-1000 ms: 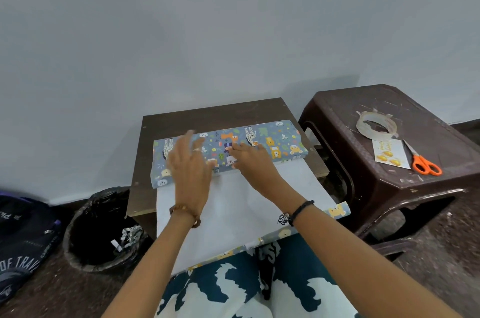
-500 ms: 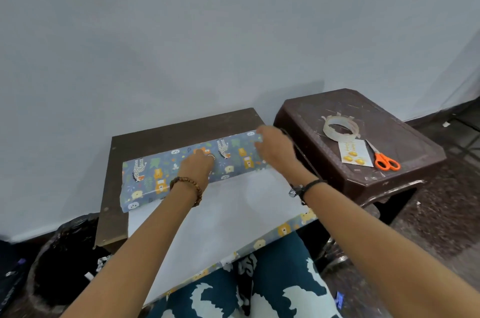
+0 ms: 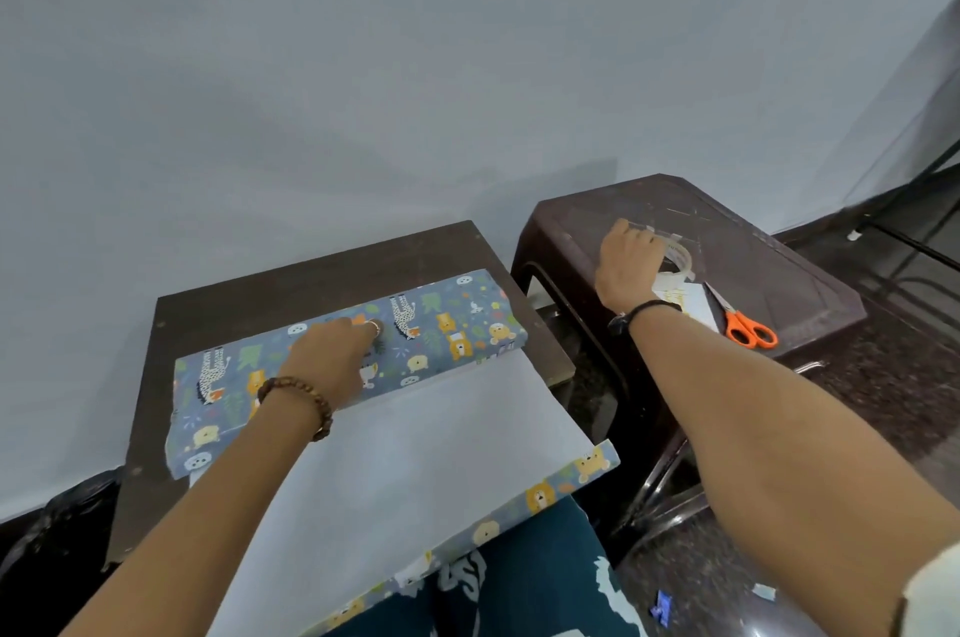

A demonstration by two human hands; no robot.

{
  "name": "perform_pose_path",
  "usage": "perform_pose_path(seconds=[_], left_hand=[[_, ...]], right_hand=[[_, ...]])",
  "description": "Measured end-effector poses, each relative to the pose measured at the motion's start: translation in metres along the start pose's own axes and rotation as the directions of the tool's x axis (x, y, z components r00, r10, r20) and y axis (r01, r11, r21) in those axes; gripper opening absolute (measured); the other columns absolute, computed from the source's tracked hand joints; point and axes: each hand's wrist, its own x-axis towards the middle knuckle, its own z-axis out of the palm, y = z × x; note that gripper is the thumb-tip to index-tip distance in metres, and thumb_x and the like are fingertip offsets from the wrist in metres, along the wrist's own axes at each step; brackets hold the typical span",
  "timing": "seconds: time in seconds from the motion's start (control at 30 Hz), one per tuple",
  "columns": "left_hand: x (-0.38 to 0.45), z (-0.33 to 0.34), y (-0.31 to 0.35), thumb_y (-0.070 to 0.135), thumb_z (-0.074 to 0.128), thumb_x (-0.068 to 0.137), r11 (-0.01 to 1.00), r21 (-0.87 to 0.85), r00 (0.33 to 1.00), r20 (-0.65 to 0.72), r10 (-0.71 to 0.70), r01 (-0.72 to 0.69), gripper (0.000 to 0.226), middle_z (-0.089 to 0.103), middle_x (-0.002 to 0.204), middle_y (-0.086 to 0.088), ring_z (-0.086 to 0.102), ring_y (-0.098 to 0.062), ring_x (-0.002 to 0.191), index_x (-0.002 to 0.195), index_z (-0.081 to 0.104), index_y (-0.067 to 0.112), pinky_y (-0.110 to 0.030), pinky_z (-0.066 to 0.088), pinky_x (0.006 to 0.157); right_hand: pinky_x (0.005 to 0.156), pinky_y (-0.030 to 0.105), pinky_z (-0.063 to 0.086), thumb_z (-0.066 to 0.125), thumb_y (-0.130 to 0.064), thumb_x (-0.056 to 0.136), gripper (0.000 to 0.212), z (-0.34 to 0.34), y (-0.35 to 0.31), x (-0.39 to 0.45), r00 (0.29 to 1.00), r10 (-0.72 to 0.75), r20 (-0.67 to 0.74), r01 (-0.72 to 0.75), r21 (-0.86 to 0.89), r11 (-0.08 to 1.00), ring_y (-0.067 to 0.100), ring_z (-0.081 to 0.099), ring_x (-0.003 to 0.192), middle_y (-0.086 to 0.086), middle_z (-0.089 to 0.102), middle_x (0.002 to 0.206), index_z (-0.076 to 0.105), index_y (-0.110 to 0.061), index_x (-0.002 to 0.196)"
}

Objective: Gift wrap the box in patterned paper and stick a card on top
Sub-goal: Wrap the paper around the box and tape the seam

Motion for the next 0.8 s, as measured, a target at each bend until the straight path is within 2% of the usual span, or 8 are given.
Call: perform_pose_path(seconds=[0.17, 0.27, 0.33, 0.4, 0.47, 0.53, 0.6, 0.8], left_hand=[[0.0, -0.006, 0.005, 0.006, 0.054, 0.086, 0.999, 0.046, 1.0, -0.002, 0.027, -0.027, 0.054, 0.054, 0.118, -0.008, 0.055, -0.025, 0.107, 0.136, 0.035, 0.017, -0.028, 0.046, 0.083], [0.0, -0.01, 0.008, 0.005, 0.055, 0.086, 0.997, 0.065, 0.999, 0.014, 0.028, -0.029, 0.059, 0.052, 0.122, -0.01, 0.053, -0.027, 0.112, 0.139, 0.032, 0.016, -0.03, 0.046, 0.087], [0.001, -0.011, 0.008, 0.003, 0.054, 0.086, 0.996, 0.081, 0.999, 0.027, 0.036, -0.038, 0.06, 0.051, 0.124, -0.012, 0.053, -0.028, 0.113, 0.14, 0.031, 0.015, -0.031, 0.046, 0.088], [0.002, -0.01, 0.007, 0.003, 0.052, 0.087, 0.996, 0.084, 0.999, 0.035, 0.041, -0.043, 0.061, 0.05, 0.125, -0.012, 0.052, -0.028, 0.114, 0.142, 0.028, 0.015, -0.032, 0.045, 0.089], [0.004, -0.006, 0.006, 0.005, 0.052, 0.087, 0.996, 0.076, 0.999, 0.032, 0.043, -0.046, 0.063, 0.049, 0.126, -0.012, 0.05, -0.028, 0.114, 0.143, 0.026, 0.016, -0.032, 0.045, 0.09], [0.006, -0.002, 0.005, 0.006, 0.053, 0.087, 0.997, 0.063, 0.999, 0.019, 0.044, -0.045, 0.063, 0.049, 0.125, -0.011, 0.05, -0.028, 0.114, 0.143, 0.027, 0.018, -0.031, 0.045, 0.09], [0.007, -0.002, 0.004, 0.007, 0.053, 0.087, 0.997, 0.049, 0.999, 0.001, 0.053, -0.053, 0.061, 0.049, 0.124, -0.01, 0.051, -0.027, 0.112, 0.141, 0.028, 0.018, -0.031, 0.046, 0.089], [0.006, 0.0, 0.003, 0.011, 0.054, 0.087, 0.995, 0.076, 0.998, -0.022, 0.066, -0.064, 0.062, 0.049, 0.124, -0.01, 0.052, -0.027, 0.112, 0.142, 0.026, 0.019, -0.031, 0.046, 0.088]], right_hand=[[0.073, 0.03, 0.046, 0.061, -0.021, 0.085, 0.028, -0.015, -0.012, -0.006, 0.996, -0.029, -0.085, 0.026, -0.036, 0.999, 0.023, 0.062, 0.093, 0.008, 0.064, 0.1, 0.044, -0.01, 0.104], [0.051, 0.024, 0.039, 0.054, -0.011, 0.082, 0.013, -0.041, -0.038, -0.016, 0.976, -0.141, -0.164, 0.137, -0.036, 0.99, 0.012, 0.063, 0.068, 0.0, 0.065, 0.078, 0.056, -0.013, 0.095], [0.045, 0.023, 0.034, 0.051, -0.003, 0.078, 0.019, -0.049, -0.063, -0.018, 0.938, -0.267, -0.222, 0.271, -0.013, 0.962, 0.009, 0.06, 0.062, -0.003, 0.062, 0.072, 0.057, -0.016, 0.091], [0.062, 0.031, 0.046, 0.051, -0.002, 0.084, 0.022, -0.042, -0.089, -0.014, 0.865, -0.43, -0.259, 0.474, 0.14, 0.869, 0.019, 0.062, 0.078, 0.004, 0.063, 0.087, 0.053, -0.01, 0.104], [0.084, 0.034, 0.043, 0.047, 0.002, 0.085, 0.033, -0.037, -0.113, -0.01, 0.794, -0.526, -0.305, 0.601, 0.256, 0.757, 0.027, 0.059, 0.097, 0.011, 0.062, 0.105, 0.048, -0.004, 0.118], [0.092, 0.033, 0.038, 0.045, 0.002, 0.087, 0.035, -0.03, -0.127, -0.006, 0.762, -0.574, -0.301, 0.642, 0.225, 0.733, 0.027, 0.056, 0.104, 0.01, 0.061, 0.112, 0.046, -0.004, 0.121], [0.092, 0.032, 0.036, 0.046, 0.0, 0.089, 0.03, -0.024, -0.135, -0.002, 0.76, -0.596, -0.257, 0.644, 0.183, 0.742, 0.026, 0.054, 0.106, 0.009, 0.061, 0.112, 0.051, -0.007, 0.117], [0.104, 0.04, 0.029, 0.044, -0.003, 0.092, 0.027, -0.022, -0.138, 0.0, 0.834, -0.548, -0.063, 0.547, 0.215, 0.809, 0.025, 0.048, 0.115, 0.007, 0.059, 0.116, 0.06, -0.014, 0.11]])
